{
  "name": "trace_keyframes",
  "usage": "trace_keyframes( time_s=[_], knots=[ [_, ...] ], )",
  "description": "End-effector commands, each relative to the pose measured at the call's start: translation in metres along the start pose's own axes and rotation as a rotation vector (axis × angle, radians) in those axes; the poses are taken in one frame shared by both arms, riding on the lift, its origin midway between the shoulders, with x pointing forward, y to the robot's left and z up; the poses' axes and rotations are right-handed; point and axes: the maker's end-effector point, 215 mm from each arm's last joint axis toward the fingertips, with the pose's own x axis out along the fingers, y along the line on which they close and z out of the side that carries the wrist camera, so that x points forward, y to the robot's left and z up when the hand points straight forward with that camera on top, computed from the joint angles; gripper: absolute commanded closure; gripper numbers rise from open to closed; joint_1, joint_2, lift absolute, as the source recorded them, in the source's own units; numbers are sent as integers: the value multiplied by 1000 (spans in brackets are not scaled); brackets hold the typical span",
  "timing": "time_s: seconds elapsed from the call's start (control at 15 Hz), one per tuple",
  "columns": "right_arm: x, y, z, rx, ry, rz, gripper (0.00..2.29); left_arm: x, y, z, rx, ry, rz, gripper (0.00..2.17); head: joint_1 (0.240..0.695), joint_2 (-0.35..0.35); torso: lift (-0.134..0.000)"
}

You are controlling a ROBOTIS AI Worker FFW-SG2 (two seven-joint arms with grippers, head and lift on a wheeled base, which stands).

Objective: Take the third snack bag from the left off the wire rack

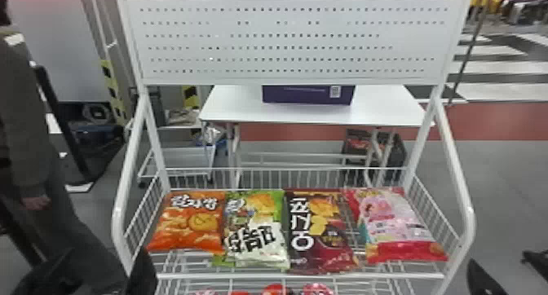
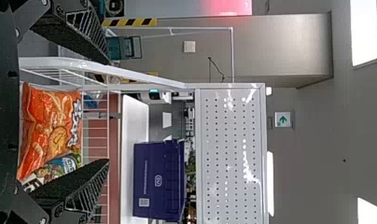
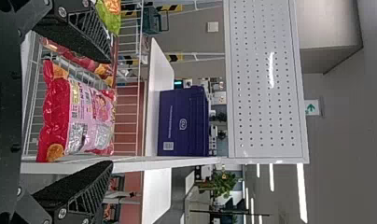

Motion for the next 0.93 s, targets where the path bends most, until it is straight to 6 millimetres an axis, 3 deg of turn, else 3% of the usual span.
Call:
trace_keyframes(
  time_s=[0.0,0.6,0.73,0.87],
  knots=[
    [0,0,1,0,-2,0,130,0,0,1,0,-1,1,144,499,0,0],
    [6,-3,-3,18,-5,-8,130,-2,-2,2,-3,-2,-1,144,499,0,0],
    [29,9,-13,16,-17,-10,130,-5,-8,3,1,-4,-10,144,499,0,0],
    [72,33,-37,25,34,30,130,-6,-10,-1,1,-1,-10,144,499,0,0]
  ],
)
